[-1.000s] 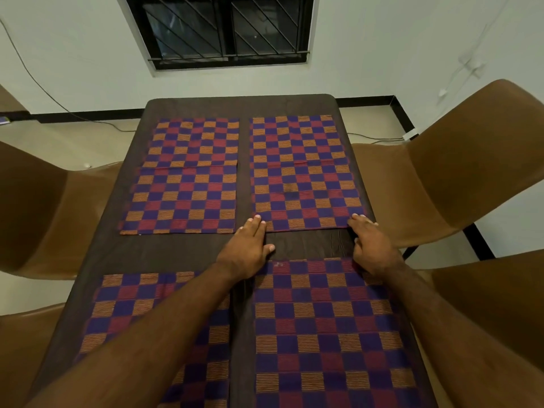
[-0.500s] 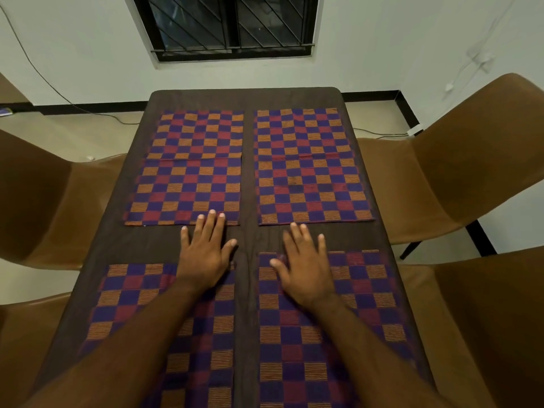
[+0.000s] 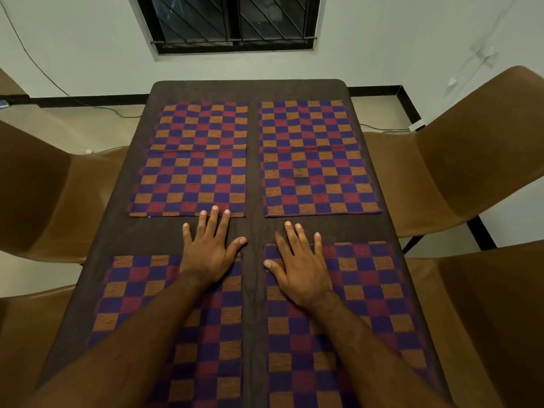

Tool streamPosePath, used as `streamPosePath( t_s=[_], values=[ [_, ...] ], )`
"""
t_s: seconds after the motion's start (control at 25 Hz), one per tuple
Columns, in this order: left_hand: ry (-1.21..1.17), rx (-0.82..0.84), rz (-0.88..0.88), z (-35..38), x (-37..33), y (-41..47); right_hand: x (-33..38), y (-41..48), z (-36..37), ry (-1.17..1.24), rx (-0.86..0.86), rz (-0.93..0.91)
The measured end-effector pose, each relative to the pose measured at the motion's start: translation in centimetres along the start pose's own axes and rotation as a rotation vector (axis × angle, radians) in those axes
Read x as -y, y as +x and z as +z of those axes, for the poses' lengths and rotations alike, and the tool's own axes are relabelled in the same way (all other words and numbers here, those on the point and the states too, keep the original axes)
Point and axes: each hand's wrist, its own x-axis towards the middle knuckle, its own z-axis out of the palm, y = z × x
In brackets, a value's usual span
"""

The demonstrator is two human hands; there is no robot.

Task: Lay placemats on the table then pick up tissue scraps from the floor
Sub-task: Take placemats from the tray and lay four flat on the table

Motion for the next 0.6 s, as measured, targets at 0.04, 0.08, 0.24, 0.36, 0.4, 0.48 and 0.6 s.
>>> streamPosePath(
  t_s=[0.04,0.08,0.24,0.36,0.4,0.48,0.6],
  values=[
    [-0.009,0.005,-0.006,-0.3,-0.1,0.0,-0.1,-0.2,-0.3,0.007,-0.001,0.004],
    [-0.028,0.004,-0.013,-0.6,-0.5,-0.4,-0.1,-0.7,-0.5,0.015,-0.007,0.019],
    [-0.189,-0.034,0.106,-0.9,-4.9,-6.6,0.1,-7.1,-0.7,0.03,-0.062,0.171],
    [-0.19,0.024,0.279,0.8,-9.0,-14.0,-0.1,-14.3,0.0,0.005,-0.032,0.271],
    [-0.158,0.054,0.309,1.2,-9.9,-16.0,-0.2,-16.7,0.0,-0.004,-0.011,0.308],
    [-0.091,0.139,0.317,1.7,-10.5,-18.7,0.0,-21.1,0.3,-0.024,0.042,0.372],
    [-0.01,0.193,0.327,1.9,-10.0,-19.9,0.5,-26.6,0.6,-0.064,0.084,0.443]
  ],
)
